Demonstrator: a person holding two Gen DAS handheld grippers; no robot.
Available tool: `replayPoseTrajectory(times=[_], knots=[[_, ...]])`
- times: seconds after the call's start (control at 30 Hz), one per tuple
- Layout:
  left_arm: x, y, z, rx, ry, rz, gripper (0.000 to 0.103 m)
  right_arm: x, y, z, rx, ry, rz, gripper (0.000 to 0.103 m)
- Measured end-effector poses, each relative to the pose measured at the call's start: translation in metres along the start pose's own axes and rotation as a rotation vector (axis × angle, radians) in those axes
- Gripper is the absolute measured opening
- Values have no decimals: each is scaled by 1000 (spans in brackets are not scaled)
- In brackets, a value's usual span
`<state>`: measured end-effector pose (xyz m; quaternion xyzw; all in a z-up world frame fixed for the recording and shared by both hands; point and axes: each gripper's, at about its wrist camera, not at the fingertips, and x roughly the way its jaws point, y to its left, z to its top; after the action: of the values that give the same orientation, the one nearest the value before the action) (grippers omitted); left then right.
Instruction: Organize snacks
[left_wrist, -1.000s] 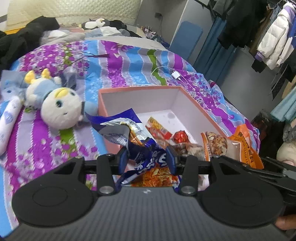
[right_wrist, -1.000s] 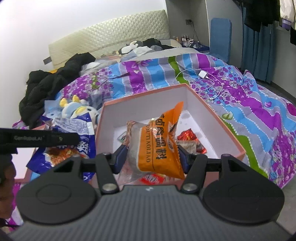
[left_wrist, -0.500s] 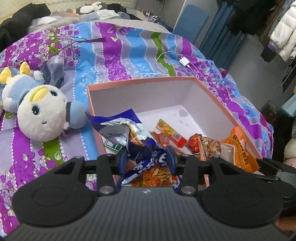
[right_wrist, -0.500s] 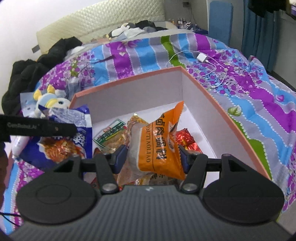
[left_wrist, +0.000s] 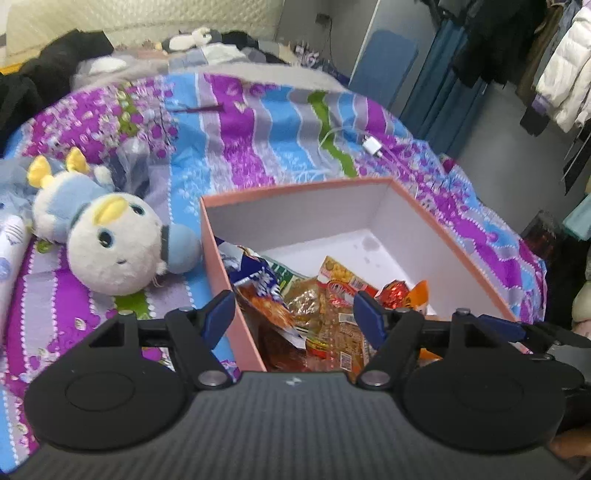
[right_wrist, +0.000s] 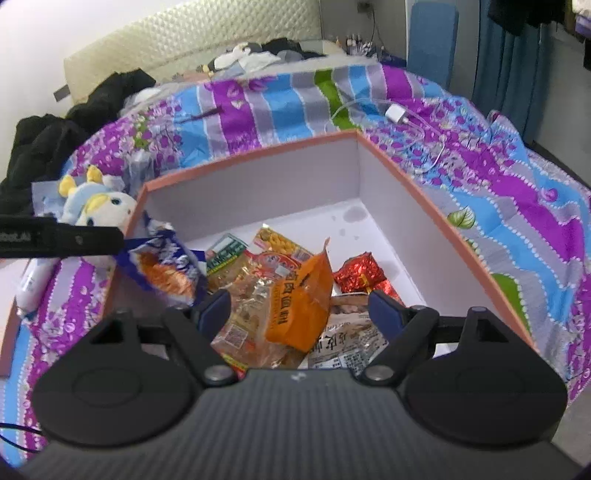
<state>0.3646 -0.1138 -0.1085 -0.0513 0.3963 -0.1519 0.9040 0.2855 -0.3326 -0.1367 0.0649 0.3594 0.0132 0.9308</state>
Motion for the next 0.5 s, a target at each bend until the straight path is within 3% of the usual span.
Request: replayPoseTrajectory(times=[0.5], knots=[[-152, -18, -27, 16, -166, -16, 75, -125, 22, -9, 0, -175, 12, 83]])
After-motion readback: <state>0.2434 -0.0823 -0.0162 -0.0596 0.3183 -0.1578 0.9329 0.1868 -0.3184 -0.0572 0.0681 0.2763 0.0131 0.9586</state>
